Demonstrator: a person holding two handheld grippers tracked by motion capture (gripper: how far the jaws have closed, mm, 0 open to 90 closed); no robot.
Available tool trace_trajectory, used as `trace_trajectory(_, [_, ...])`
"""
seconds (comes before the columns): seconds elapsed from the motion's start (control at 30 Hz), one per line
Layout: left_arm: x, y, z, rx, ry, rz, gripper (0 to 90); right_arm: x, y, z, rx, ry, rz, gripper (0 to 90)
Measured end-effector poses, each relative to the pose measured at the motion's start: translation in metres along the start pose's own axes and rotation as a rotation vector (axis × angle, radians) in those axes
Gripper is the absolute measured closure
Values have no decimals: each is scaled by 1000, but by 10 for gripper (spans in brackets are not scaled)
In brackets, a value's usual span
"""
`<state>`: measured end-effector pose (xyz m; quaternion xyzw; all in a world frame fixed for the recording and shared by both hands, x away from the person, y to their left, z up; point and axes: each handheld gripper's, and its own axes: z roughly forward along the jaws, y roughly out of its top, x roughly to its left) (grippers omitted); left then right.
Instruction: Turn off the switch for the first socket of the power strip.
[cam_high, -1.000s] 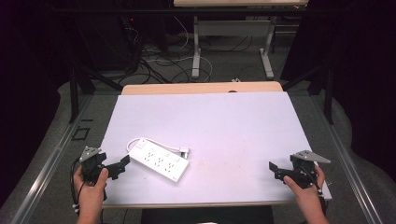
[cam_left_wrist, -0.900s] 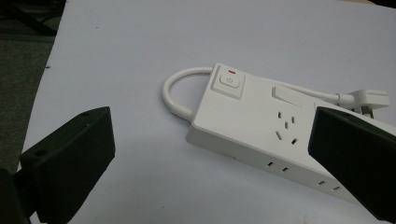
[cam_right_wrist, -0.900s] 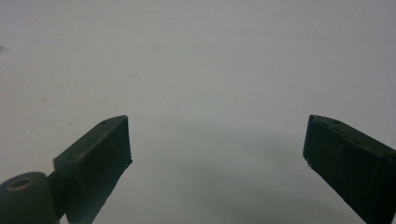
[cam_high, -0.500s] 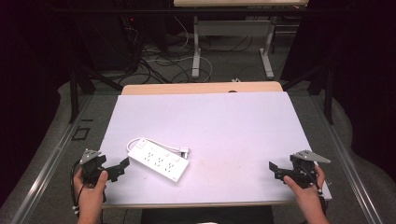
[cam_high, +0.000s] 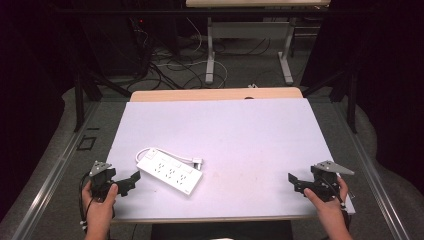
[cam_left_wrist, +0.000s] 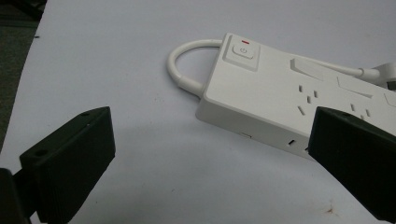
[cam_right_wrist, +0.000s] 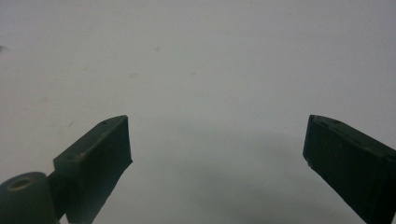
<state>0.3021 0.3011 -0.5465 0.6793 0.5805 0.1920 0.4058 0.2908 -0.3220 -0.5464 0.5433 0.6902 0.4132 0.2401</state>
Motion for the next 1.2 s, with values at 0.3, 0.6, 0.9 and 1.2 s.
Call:
trace_trajectory(0.3, [0, 0, 2, -2, -1, 1, 6, -1, 0, -1, 10, 11, -9, 71])
trace_trajectory(0.6, [-1, 0, 1, 8, -2, 6, 6, 0, 0, 1, 8, 3, 2, 71])
trace_trajectory(0.9, [-1, -1, 2, 5, -1, 6, 6, 0, 0, 1, 15, 12, 7, 71])
trace_trajectory(1.2, [-1, -1, 1, 6, 1, 4, 6, 0, 0, 2, 7, 4, 5, 71])
